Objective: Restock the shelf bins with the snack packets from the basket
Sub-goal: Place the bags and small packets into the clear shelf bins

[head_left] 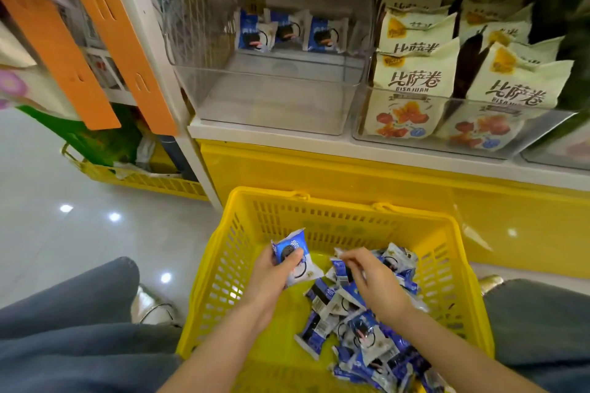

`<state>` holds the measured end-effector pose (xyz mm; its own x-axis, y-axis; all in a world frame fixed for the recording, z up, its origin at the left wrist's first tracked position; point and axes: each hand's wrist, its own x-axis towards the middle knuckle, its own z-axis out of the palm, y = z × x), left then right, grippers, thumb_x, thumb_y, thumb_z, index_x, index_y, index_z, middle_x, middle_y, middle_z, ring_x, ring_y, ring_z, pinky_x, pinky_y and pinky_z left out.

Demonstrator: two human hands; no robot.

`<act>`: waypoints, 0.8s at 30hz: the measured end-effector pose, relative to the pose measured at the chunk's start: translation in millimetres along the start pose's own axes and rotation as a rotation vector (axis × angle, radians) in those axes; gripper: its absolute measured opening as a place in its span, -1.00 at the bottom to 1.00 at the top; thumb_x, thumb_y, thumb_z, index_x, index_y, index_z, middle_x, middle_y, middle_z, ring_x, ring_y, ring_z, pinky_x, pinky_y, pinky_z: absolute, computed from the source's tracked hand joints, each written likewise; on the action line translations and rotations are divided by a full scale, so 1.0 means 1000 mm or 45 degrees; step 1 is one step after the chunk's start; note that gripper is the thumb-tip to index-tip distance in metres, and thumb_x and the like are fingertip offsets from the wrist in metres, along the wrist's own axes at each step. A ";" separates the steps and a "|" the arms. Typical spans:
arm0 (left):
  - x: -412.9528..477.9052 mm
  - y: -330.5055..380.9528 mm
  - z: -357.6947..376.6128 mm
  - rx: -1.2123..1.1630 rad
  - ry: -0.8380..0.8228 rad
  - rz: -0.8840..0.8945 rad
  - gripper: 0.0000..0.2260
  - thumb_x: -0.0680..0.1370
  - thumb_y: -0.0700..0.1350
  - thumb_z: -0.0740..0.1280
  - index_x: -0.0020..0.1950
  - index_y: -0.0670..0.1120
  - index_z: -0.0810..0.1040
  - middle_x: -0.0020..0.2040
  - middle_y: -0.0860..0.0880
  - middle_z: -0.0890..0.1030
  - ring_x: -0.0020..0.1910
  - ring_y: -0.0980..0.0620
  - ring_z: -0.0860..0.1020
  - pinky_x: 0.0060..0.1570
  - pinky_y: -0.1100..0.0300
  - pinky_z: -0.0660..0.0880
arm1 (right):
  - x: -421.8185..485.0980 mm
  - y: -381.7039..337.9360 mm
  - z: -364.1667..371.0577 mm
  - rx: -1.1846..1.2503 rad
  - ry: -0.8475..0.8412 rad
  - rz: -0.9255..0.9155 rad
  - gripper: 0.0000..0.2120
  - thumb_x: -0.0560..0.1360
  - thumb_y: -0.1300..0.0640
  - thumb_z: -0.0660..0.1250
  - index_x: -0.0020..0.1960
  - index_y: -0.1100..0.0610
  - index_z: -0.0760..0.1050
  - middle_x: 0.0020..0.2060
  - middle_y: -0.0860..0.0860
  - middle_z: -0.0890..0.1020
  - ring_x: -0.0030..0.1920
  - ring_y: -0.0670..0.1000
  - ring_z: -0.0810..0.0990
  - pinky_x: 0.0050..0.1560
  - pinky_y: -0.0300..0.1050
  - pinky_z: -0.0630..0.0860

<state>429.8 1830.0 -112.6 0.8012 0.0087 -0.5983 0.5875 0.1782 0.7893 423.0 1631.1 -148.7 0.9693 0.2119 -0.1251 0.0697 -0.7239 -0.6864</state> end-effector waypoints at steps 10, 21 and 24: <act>0.007 -0.018 -0.003 0.175 0.038 -0.009 -0.82 0.52 -0.10 0.35 0.09 0.01 0.45 0.04 -0.05 0.61 -0.04 0.05 0.59 -0.25 0.32 0.47 | 0.000 0.072 0.029 -0.281 -0.612 0.431 -0.33 0.57 -0.13 0.17 0.52 0.11 -0.02 0.50 0.06 0.12 0.47 0.06 0.15 0.44 -0.04 0.20; 0.019 -0.031 0.002 0.246 0.142 -0.106 -0.79 0.52 -0.12 0.36 0.11 -0.05 0.43 -0.01 -0.03 0.58 -0.08 0.09 0.56 -0.14 0.25 0.45 | 0.015 0.057 0.034 -0.088 -0.292 0.559 -0.58 0.61 0.03 0.17 0.40 0.18 0.24 -0.24 0.11 0.58 -0.39 0.02 0.48 -0.37 -0.08 0.46; 0.015 -0.031 0.006 0.373 0.183 -0.088 -0.81 0.54 -0.12 0.33 0.10 -0.07 0.40 -0.06 -0.01 0.53 -0.20 0.21 0.49 -0.36 0.41 0.37 | 0.023 0.036 0.026 0.191 -0.160 0.666 -0.55 0.60 -0.01 0.17 0.43 0.13 0.23 -0.53 0.02 0.34 -0.56 -0.08 0.29 -0.57 -0.26 0.21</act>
<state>424.4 1818.9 -145.8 0.7465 0.1492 -0.6485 0.6642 -0.1070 0.7399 441.3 1626.9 -195.4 0.8295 -0.0668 -0.5545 -0.4560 -0.6544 -0.6032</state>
